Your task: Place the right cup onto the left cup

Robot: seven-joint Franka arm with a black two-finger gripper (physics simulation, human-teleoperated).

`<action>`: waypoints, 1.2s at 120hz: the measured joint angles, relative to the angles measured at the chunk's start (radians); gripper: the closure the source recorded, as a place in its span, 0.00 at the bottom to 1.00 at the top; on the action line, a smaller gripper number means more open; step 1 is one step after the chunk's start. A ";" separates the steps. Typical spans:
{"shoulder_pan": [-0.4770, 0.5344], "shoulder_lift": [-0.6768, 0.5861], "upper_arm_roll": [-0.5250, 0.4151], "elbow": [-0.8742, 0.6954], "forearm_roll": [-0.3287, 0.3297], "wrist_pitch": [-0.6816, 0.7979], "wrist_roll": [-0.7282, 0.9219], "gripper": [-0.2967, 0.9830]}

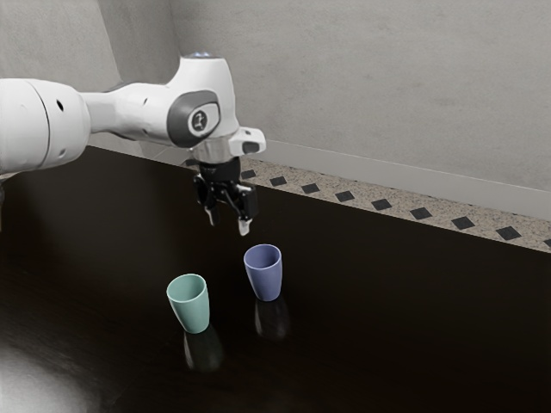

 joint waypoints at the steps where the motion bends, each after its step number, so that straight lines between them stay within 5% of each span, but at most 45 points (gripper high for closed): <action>1: 0.000 0.003 0.000 0.001 -0.001 0.002 0.000 0.35; 95: 0.019 0.257 -0.010 0.152 -0.043 0.071 0.015 0.42; 144: 0.024 0.261 -0.008 0.151 -0.070 0.071 0.019 0.71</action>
